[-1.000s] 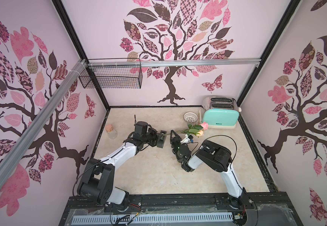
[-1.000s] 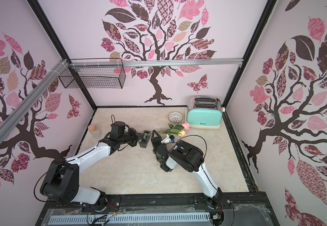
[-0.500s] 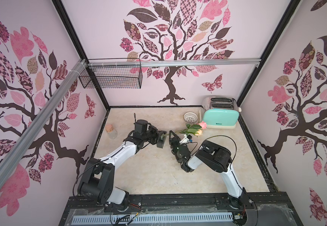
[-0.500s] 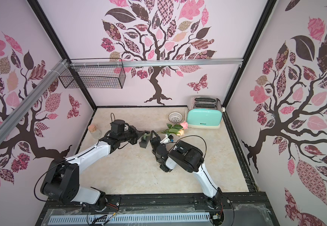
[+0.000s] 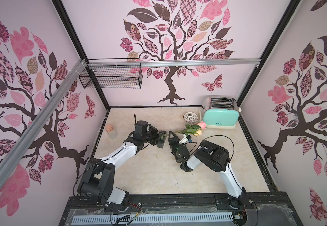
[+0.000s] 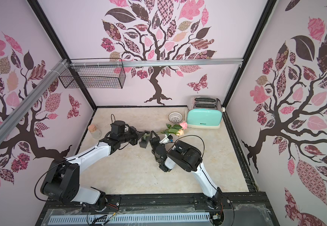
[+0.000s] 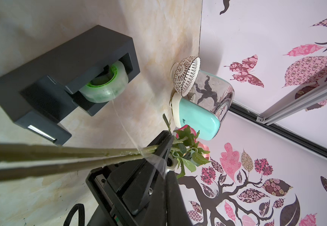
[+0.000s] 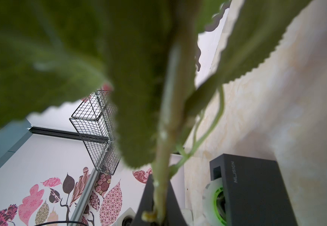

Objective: Wrap bouquets with tape
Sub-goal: Stick the tape to the bouquet.

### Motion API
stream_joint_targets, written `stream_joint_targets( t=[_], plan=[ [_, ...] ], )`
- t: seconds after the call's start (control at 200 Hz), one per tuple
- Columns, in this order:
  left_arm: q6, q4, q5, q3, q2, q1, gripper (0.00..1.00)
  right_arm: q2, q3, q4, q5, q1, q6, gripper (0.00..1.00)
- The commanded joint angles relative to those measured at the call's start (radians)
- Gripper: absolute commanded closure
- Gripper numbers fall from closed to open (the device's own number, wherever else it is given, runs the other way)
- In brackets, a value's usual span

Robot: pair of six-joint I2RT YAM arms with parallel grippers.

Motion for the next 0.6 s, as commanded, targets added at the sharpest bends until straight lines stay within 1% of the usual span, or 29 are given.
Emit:
stream_joint_targets(
  t=[0.0, 0.255, 0.555, 0.575, 0.595],
  plan=[
    [-0.022, 0.031, 0.007, -0.034, -0.019, -0.009, 1.00, 0.031, 0.038, 0.063, 0.024, 0.007, -0.027, 1.00],
    [-0.038, 0.054, 0.005, -0.079, -0.033, -0.019, 1.00, 0.043, 0.053, 0.070, 0.008, 0.006, -0.022, 1.00],
    [-0.037, 0.034, 0.011, -0.081, -0.036, -0.019, 1.00, 0.045, 0.051, 0.068, -0.002, 0.006, -0.017, 1.00],
    [-0.037, 0.035, 0.011, -0.080, -0.037, -0.019, 0.95, 0.045, 0.052, 0.068, -0.003, 0.006, -0.019, 1.00],
    [-0.036, 0.035, 0.012, -0.080, -0.037, -0.019, 0.93, 0.045, 0.052, 0.068, -0.003, 0.006, -0.019, 1.00]
  ],
)
